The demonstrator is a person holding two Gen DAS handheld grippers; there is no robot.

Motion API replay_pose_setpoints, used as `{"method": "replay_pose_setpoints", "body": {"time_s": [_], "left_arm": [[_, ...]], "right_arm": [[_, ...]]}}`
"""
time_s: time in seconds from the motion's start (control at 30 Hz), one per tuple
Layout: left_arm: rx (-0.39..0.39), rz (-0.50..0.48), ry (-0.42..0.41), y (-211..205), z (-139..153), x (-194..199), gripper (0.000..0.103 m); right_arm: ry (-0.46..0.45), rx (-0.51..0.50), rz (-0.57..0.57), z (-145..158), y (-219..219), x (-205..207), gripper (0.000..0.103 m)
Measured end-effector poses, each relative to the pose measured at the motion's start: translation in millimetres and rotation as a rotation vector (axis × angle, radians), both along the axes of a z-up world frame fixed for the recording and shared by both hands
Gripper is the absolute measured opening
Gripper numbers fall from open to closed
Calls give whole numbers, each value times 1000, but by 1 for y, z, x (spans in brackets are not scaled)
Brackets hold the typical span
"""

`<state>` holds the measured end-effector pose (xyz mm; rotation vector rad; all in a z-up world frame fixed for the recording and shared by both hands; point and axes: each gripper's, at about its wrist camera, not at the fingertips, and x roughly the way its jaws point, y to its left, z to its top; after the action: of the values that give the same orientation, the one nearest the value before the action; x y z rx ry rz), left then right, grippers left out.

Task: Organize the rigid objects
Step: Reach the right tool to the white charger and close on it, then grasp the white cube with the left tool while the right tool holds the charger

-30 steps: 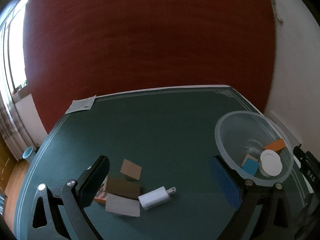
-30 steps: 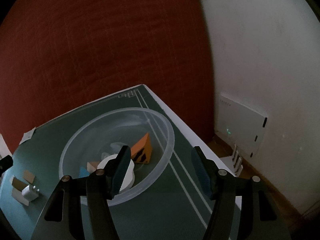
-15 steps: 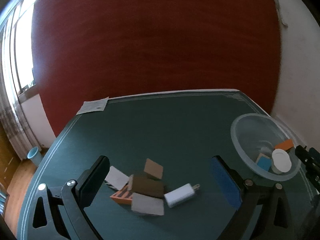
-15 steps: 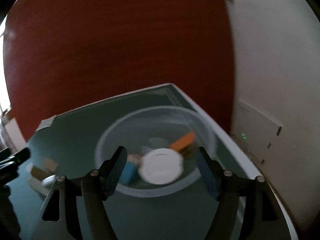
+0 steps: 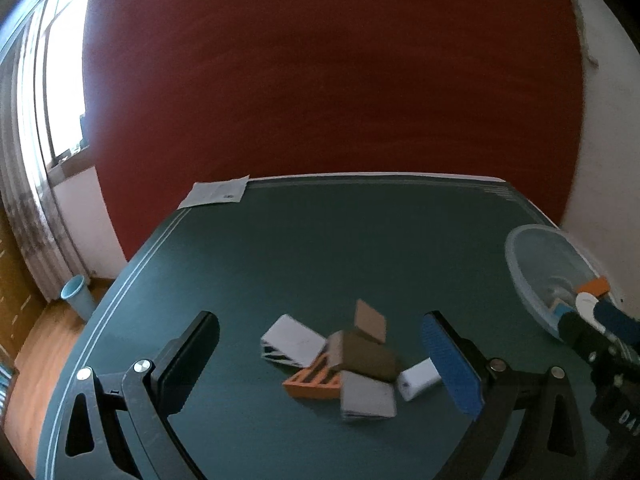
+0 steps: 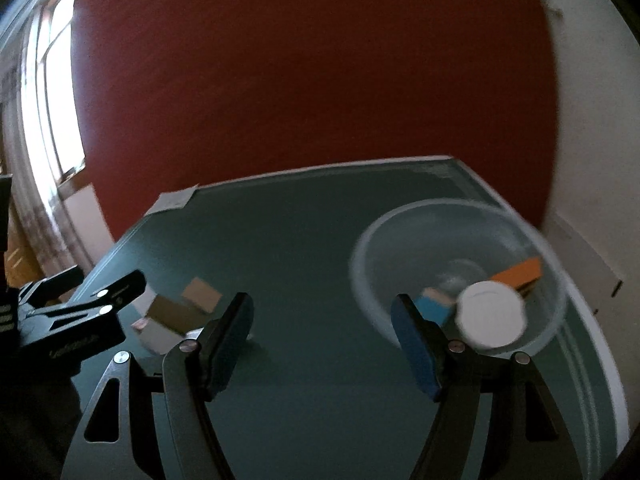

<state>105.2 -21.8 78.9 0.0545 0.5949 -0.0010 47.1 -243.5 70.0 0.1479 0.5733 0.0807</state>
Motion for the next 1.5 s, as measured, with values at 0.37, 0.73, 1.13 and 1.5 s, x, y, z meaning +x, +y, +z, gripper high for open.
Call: {"method": "replay_pose_setpoints", "body": {"time_s": [0.37,0.73,1.13,1.5], "left_arm": [[-37,58,64,43,-20,15,102],[-56,94,97,66,-32,24,102],[-61,108,118,73,-38,26,102],[-62,78,152,67,-49,31,102]], "right_arm": [[111,21,154,-24,44,19,73],[203,18,235,-47,70,41,72],[241,2,252,-60,79,46,47],[238,50,186,-60,56,37,47]]}}
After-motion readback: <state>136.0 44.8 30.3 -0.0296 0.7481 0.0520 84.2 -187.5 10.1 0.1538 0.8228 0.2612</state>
